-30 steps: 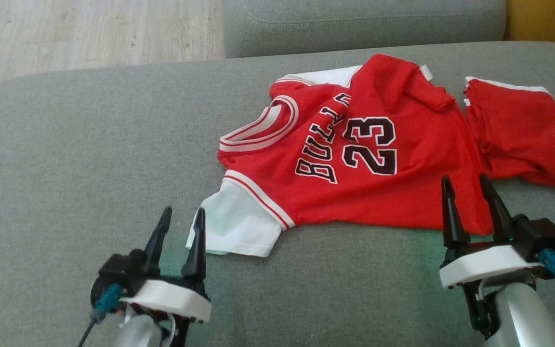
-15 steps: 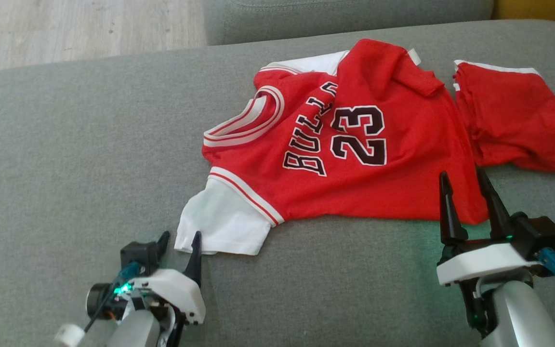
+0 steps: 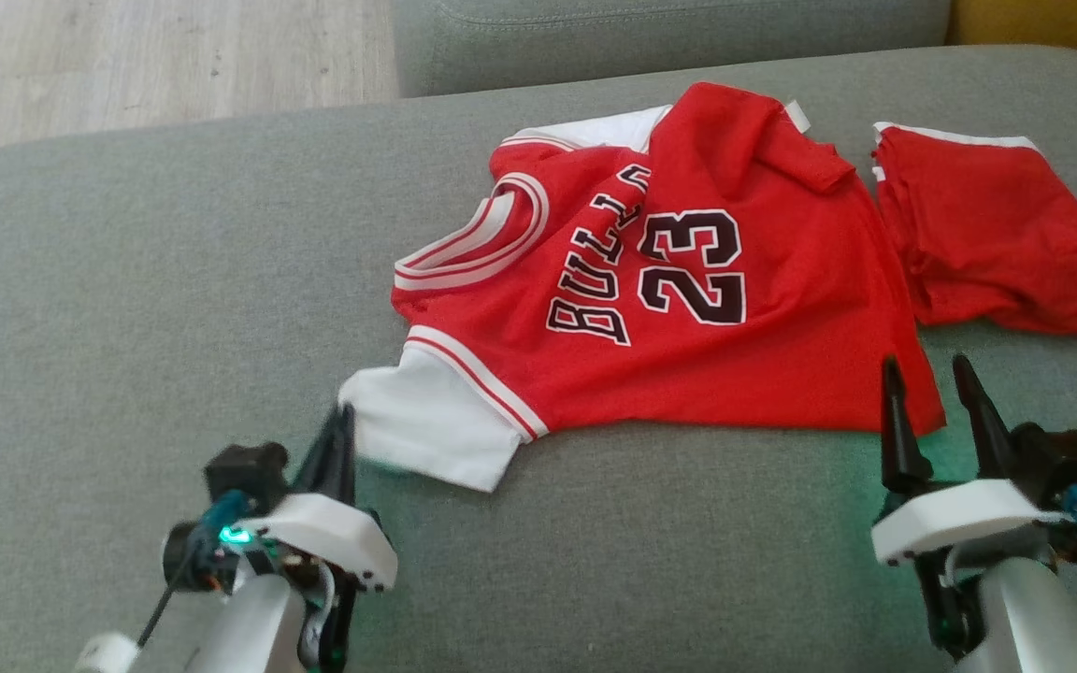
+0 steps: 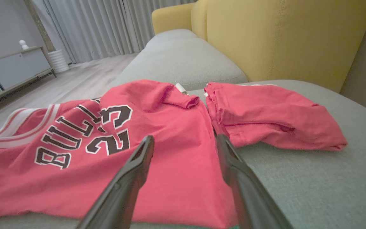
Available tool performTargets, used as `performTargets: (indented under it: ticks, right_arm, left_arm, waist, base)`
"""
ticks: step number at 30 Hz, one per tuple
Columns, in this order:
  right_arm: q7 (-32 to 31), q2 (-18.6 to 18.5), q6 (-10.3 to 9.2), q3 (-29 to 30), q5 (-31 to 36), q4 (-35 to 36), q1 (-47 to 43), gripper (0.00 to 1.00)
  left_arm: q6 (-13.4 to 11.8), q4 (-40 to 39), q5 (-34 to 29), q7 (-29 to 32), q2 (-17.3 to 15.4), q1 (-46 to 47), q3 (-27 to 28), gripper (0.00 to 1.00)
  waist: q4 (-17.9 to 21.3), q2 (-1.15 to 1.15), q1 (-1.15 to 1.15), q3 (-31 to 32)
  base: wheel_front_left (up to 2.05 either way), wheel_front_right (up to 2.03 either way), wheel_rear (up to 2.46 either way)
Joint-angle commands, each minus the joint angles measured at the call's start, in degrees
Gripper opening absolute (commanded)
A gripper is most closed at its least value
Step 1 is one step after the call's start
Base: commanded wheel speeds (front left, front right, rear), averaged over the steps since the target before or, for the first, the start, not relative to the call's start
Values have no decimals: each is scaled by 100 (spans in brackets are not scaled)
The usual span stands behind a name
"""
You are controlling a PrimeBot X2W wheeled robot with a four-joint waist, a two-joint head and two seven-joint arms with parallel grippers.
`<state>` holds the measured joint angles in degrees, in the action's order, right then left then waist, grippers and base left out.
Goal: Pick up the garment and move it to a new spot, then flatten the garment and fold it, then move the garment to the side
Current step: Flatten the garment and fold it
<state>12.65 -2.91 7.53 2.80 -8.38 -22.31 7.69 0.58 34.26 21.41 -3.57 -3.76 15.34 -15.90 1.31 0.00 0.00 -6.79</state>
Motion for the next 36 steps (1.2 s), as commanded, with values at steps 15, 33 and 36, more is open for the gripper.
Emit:
performTargets:
  ticks: [15, 33, 36]
  right_arm:
    - [-398, 2, -4, 768, -20, -1053, 378, 100]
    - [-322, 3, -4, 618, -725, -3112, 1314, 100]
    - [-274, 3, -4, 413, -847, -3332, 1429, 0]
  left_arm:
    - [123, -1038, 153, -1080, -13, 7, 398, 0]
    - [222, -1072, 138, -1122, -18, 42, 240, 0]
    - [215, -1066, 150, -1124, -34, 40, 251, 0]
  waist:
    - [-163, 0, 0, 73]
    - [-256, 0, 0, -3]
    - [-230, 0, 0, 18]
  base:
    - [0, 0, 0]
    - [0, 0, 0]
    - [0, 0, 0]
